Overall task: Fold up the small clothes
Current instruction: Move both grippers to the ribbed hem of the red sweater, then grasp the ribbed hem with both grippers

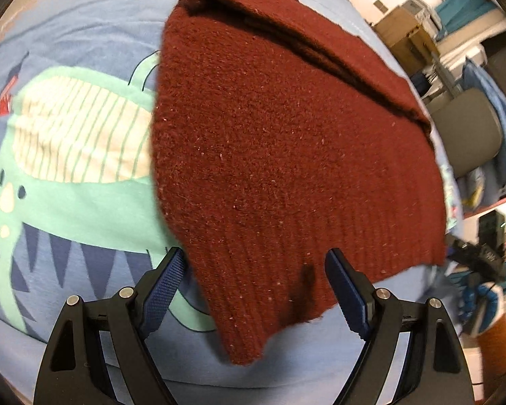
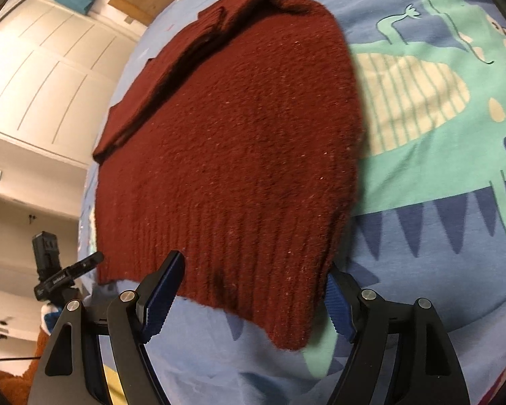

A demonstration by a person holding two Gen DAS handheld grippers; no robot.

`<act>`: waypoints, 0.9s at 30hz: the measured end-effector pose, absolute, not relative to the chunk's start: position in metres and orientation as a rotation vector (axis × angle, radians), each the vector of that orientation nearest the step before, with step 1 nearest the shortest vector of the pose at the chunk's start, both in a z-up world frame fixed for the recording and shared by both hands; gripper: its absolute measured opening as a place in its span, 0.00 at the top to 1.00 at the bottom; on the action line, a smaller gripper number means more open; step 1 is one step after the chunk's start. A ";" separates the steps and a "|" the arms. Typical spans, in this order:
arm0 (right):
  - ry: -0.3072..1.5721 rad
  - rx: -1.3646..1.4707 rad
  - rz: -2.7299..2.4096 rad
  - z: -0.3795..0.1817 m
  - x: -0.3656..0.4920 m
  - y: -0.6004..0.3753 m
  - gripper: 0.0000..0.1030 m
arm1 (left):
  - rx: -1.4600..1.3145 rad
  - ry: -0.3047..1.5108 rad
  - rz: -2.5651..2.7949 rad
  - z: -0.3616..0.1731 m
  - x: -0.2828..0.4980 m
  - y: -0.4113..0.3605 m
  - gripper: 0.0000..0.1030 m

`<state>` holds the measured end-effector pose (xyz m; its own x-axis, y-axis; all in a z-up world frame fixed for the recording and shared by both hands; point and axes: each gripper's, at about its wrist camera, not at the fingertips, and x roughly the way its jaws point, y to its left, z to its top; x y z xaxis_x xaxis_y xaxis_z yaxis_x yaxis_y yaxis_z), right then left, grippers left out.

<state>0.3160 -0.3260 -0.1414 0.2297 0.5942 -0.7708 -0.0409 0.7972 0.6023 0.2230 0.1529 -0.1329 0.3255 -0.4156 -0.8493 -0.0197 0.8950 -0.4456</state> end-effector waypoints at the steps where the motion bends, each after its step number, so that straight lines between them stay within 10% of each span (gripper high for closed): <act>1: 1.275 0.527 0.469 -0.142 0.316 -0.326 0.23 | -0.440 1.219 -0.279 -0.133 0.224 0.156 0.23; 13: 1.281 0.647 0.518 -0.149 0.319 -0.334 0.41 | -0.535 1.229 -0.396 -0.124 0.214 0.161 0.29; 20: 1.291 0.675 0.500 -0.154 0.322 -0.336 0.51 | -0.591 1.231 -0.370 -0.127 0.210 0.176 0.58; 27: 1.297 0.612 0.504 -0.150 0.321 -0.329 0.89 | -0.683 1.226 -0.366 -0.126 0.208 0.202 0.88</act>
<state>0.3213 -0.3294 -0.1499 0.2043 0.6573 -0.7254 -0.0047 0.7417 0.6707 0.2084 0.2016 -0.1259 0.3152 -0.6008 -0.7346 -0.1002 0.7487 -0.6553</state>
